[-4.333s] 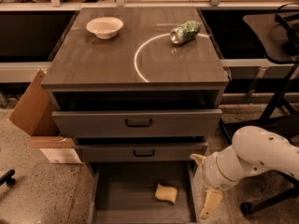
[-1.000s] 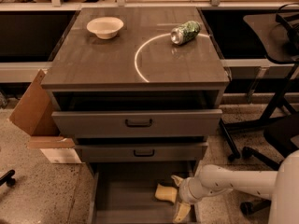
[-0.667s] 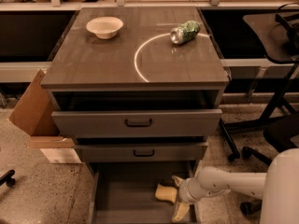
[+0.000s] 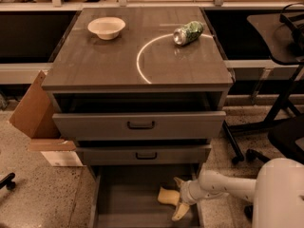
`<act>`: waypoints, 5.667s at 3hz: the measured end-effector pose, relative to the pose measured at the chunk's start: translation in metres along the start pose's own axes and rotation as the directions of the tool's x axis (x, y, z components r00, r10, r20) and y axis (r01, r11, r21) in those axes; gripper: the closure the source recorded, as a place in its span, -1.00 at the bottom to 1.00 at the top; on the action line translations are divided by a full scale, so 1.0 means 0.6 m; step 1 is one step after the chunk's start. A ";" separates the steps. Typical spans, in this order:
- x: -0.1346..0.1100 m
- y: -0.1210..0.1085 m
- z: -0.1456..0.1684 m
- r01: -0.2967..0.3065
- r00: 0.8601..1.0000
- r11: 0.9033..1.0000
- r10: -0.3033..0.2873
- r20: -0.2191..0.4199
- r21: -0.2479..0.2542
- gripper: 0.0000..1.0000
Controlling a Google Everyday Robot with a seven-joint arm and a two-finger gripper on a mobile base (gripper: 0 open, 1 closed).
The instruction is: Pick sponge from bottom drawer and place on counter
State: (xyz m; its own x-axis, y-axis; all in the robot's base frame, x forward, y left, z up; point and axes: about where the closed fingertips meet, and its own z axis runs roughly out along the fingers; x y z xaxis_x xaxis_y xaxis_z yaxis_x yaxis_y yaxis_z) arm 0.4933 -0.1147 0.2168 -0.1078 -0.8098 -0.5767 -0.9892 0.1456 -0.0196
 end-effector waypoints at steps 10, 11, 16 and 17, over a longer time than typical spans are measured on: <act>0.063 -0.043 0.190 -0.017 1.000 1.000 0.017 0.003 -0.012 0.86; 0.009 -0.037 0.093 0.058 0.996 0.998 -0.060 0.069 0.035 1.00; -0.169 0.005 -0.194 0.401 0.896 0.910 -0.413 0.162 0.107 1.00; -0.215 0.019 -0.259 0.477 0.850 0.871 -0.491 0.190 0.117 1.00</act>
Offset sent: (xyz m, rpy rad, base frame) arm 0.0283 0.0091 -0.0347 0.1113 -0.0205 -0.0023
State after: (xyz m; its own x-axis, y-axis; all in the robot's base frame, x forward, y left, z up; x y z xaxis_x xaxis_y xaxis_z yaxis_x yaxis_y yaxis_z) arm 0.4804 -0.0969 0.4179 0.4133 -0.6515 -0.6361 -0.9013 -0.1930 -0.3879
